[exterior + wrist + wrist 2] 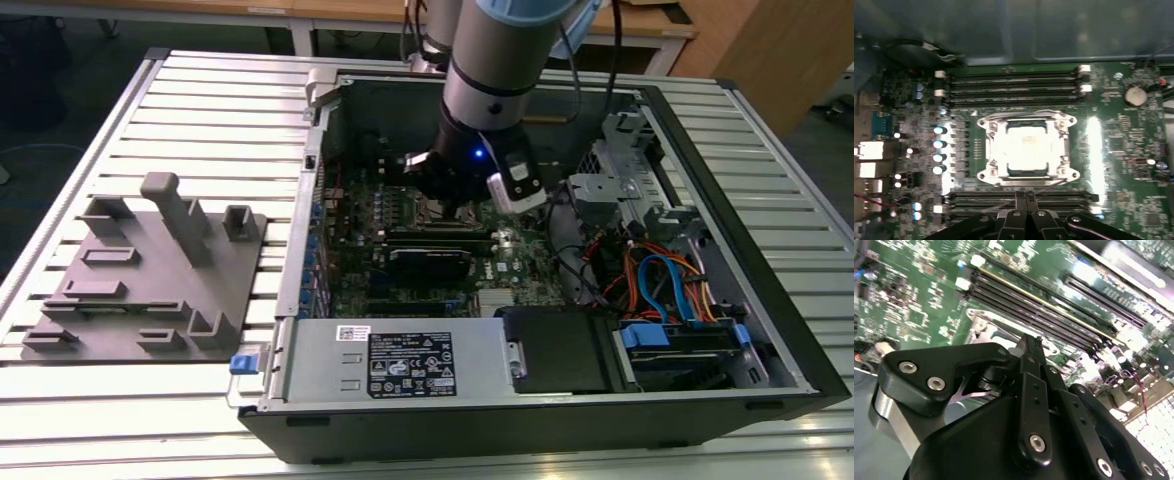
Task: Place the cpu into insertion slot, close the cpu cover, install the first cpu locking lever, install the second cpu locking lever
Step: 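Install the second cpu locking lever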
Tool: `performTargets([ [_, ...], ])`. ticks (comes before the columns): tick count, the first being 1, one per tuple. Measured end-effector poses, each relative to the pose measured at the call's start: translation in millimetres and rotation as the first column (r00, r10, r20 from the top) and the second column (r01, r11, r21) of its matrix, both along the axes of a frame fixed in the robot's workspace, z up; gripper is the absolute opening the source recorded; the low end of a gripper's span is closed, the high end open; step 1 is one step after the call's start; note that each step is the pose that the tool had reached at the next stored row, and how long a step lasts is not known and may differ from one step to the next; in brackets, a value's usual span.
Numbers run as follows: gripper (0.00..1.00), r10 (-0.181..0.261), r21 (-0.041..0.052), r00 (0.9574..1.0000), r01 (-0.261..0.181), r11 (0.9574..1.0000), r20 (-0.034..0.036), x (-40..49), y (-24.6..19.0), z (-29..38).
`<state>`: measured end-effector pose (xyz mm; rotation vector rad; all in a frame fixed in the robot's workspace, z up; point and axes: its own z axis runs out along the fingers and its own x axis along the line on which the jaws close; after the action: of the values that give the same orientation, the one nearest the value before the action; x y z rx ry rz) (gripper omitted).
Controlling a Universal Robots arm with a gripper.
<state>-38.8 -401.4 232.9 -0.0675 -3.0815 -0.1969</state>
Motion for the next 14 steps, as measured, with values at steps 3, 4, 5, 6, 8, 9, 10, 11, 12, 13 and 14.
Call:
performTargets([
  [3, 0.10, 0.000, 0.0083, 1.0000, 0.000, 1.0000, -0.0001, -8.9, -0.1, -1.4],
  [4, 0.10, 0.000, 0.0108, 1.0000, 0.000, 0.9999, 0.0001, -10.3, -0.3, -2.1],
  [5, 0.10, 0.000, 0.0132, 1.0000, 0.000, 0.9999, 0.0000, -10.5, -0.7, -2.9],
  [6, 0.10, 0.000, 0.0163, 1.0000, 0.000, 0.9999, 0.0000, -10.5, -1.4, -3.6],
  [8, 0.10, 0.000, 0.0273, 1.0000, 0.000, 0.9996, -0.0001, -10.6, -3.8, -4.0],
  [9, 0.10, 0.000, 0.0333, 1.0000, 0.000, 0.9994, -0.0005, -10.6, -4.7, -4.0],
  [10, 0.10, 0.000, 0.0393, 1.0000, 0.000, 0.9992, -0.0009, -10.6, -5.5, -4.2],
  [11, 0.10, 0.000, 0.0450, 1.0000, 0.000, 0.9990, -0.0009, -10.6, -6.2, -4.4],
  [12, 0.10, 0.000, 0.0492, 1.0000, 0.000, 0.9988, -0.0011, -10.6, -7.3, -4.5],
  [13, 0.10, -0.001, 0.0521, 1.0000, 0.001, 0.9986, -0.0011, -10.6, -8.8, -4.5],
  [14, 0.10, -0.001, 0.0540, 1.0000, 0.001, 0.9985, -0.0011, -10.6, -10.2, -4.5],
])
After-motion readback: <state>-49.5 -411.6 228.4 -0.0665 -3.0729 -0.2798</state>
